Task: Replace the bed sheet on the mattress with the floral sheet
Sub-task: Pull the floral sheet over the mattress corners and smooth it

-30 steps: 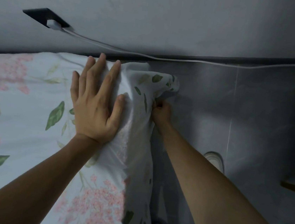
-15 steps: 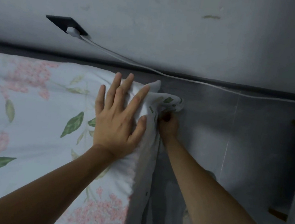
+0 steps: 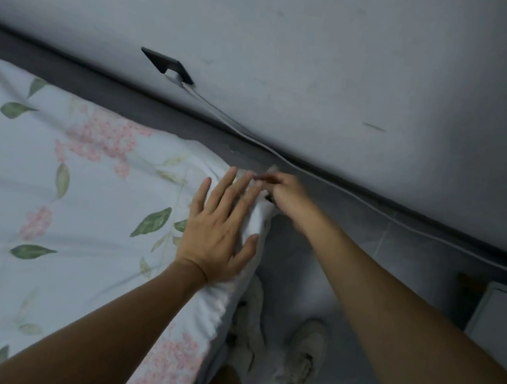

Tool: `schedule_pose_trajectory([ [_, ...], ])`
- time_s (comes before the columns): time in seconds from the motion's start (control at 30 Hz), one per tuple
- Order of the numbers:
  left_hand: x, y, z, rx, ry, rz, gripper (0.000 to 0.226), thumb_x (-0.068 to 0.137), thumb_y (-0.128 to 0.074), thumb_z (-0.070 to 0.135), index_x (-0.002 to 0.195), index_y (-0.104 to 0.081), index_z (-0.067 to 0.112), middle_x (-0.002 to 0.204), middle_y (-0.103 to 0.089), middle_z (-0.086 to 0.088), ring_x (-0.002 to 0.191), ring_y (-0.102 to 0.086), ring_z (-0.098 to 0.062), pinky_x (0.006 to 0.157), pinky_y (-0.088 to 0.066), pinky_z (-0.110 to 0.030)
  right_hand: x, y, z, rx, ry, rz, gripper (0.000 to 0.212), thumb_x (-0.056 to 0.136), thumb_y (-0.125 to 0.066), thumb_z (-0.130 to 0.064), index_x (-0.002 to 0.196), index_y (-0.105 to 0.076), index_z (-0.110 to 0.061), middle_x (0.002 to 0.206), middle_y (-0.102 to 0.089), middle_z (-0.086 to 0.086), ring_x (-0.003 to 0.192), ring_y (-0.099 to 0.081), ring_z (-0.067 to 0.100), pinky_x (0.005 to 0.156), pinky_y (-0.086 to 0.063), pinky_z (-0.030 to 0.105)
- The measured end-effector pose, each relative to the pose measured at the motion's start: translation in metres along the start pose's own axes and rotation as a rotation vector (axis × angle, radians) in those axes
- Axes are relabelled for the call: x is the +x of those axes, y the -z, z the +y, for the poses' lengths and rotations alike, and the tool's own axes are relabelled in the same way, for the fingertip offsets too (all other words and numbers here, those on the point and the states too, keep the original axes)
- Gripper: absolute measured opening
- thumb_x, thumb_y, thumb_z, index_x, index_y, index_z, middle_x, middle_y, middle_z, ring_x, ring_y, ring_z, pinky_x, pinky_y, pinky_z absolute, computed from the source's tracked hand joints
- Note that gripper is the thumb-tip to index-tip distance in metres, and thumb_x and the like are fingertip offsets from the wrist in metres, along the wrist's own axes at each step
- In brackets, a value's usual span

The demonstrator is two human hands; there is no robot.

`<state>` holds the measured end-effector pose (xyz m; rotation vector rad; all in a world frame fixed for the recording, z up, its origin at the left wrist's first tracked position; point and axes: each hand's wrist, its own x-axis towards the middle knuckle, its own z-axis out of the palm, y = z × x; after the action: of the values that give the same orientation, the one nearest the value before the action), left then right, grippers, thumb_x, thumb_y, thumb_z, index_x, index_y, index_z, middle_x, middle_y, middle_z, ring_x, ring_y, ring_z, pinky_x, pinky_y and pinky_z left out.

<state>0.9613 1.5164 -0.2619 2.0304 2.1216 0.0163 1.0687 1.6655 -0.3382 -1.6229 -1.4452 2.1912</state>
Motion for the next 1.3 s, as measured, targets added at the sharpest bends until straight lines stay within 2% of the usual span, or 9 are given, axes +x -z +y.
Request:
schedule_pose_trajectory([
  [0.1, -0.001, 0.006, 0.001, -0.002, 0.011, -0.026, 0.081, 0.095, -0.036, 0.056, 0.164, -0.026, 0.016, 0.171, -0.019, -0.009, 0.16, -0.005, -0.028, 0.124, -0.016, -0.06, 0.005, -0.007, -0.006, -0.16, -0.076, -0.022, 0.02, 0.099, -0.063, -0.005, 0.116, -0.073, -0.003, 0.098, -0.072, 0.011, 0.086, -0.066, 0.02, 0.077, -0.049, 0.025],
  [0.27, 0.0, 0.032, -0.014, -0.191, -0.04, 0.026, 0.071, 0.098, -0.044, 0.051, 0.16, -0.036, 0.018, 0.169, -0.027, -0.007, 0.158, -0.018, -0.025, 0.121, -0.024, -0.057, 0.015, -0.002, -0.033, -0.564, -0.089, -0.008, 0.015, 0.09, -0.068, -0.014, 0.075, -0.069, -0.014, 0.059, -0.065, 0.001, 0.046, -0.059, 0.012, 0.046, -0.042, 0.02],
  [0.43, 0.026, 0.074, -0.134, -0.114, 0.208, 0.173, 0.061, 0.1, -0.039, 0.05, 0.155, -0.044, 0.024, 0.162, -0.038, -0.005, 0.152, -0.032, -0.026, 0.121, -0.024, -0.054, 0.028, -0.026, -0.067, -0.752, -0.03, 0.021, 0.011, 0.081, -0.067, -0.016, 0.088, -0.075, -0.017, 0.092, -0.076, 0.005, 0.089, -0.071, 0.025, 0.078, -0.056, 0.031],
  [0.7, 0.026, 0.066, -0.299, 0.005, 0.547, 0.042, 0.052, 0.098, -0.034, 0.055, 0.131, -0.061, 0.024, 0.146, -0.049, -0.009, 0.147, -0.033, -0.031, 0.123, -0.013, -0.059, 0.1, -0.15, -0.119, -0.656, -0.037, -0.389, 0.054, 0.101, -0.064, -0.032, 0.152, -0.048, -0.026, 0.15, -0.054, 0.006, 0.137, -0.052, 0.027, 0.107, -0.044, 0.035],
  [0.8, 0.031, 0.057, -0.3, 0.002, 0.515, 0.056, 0.049, 0.098, -0.032, 0.053, 0.119, -0.064, 0.022, 0.132, -0.057, -0.007, 0.143, -0.038, -0.03, 0.124, -0.009, -0.059, 0.109, -0.165, -0.125, -0.77, -0.042, -0.4, 0.03, 0.096, -0.065, -0.032, 0.124, -0.072, -0.023, 0.111, -0.074, 0.0, 0.101, -0.068, 0.02, 0.075, -0.05, 0.026],
  [0.93, 0.031, 0.056, -0.309, 0.018, 0.455, 0.081, 0.048, 0.097, -0.033, 0.055, 0.108, -0.067, 0.023, 0.113, -0.059, -0.002, 0.131, -0.048, -0.027, 0.124, -0.011, -0.058, 0.121, -0.16, -0.118, -0.85, -0.019, -0.201, 0.016, 0.087, -0.071, -0.024, 0.073, -0.067, -0.018, 0.081, -0.071, 0.002, 0.086, -0.067, 0.022, 0.071, -0.048, 0.029],
  [1.07, 0.029, 0.065, -0.317, -0.066, 0.349, 0.138, 0.051, 0.099, -0.034, 0.054, 0.128, -0.065, 0.026, 0.137, -0.056, 0.0, 0.137, -0.047, -0.024, 0.123, -0.014, -0.057, 0.126, -0.15, -0.117, -1.033, -0.002, 0.039, 0.023, 0.089, -0.073, -0.028, 0.071, -0.06, -0.021, 0.096, -0.075, 0.014, 0.094, -0.071, 0.032, 0.075, -0.05, 0.032],
  [1.23, 0.015, 0.084, -0.392, -0.015, 0.686, 0.194, 0.057, 0.1, -0.035, 0.055, 0.15, -0.046, 0.03, 0.162, -0.034, -0.006, 0.152, -0.026, -0.028, 0.124, -0.01, -0.059, 0.146, -0.195, -0.135, -0.94, -0.15, -0.257, 0.015, 0.085, -0.073, -0.032, 0.082, -0.062, -0.021, 0.093, -0.071, 0.006, 0.09, -0.065, 0.024, 0.083, -0.054, 0.04],
  [1.3, 0.013, 0.085, -0.425, 0.01, 0.788, 0.101, 0.066, 0.098, -0.03, 0.063, 0.157, -0.035, 0.032, 0.167, -0.022, -0.007, 0.157, -0.012, -0.028, 0.124, -0.006, -0.063, 0.167, -0.222, -0.145, -0.776, -0.128, -0.28, 0.04, 0.075, -0.074, -0.051, 0.106, -0.067, -0.026, 0.118, -0.071, 0.007, 0.107, -0.066, 0.026, 0.098, -0.054, 0.044],
])
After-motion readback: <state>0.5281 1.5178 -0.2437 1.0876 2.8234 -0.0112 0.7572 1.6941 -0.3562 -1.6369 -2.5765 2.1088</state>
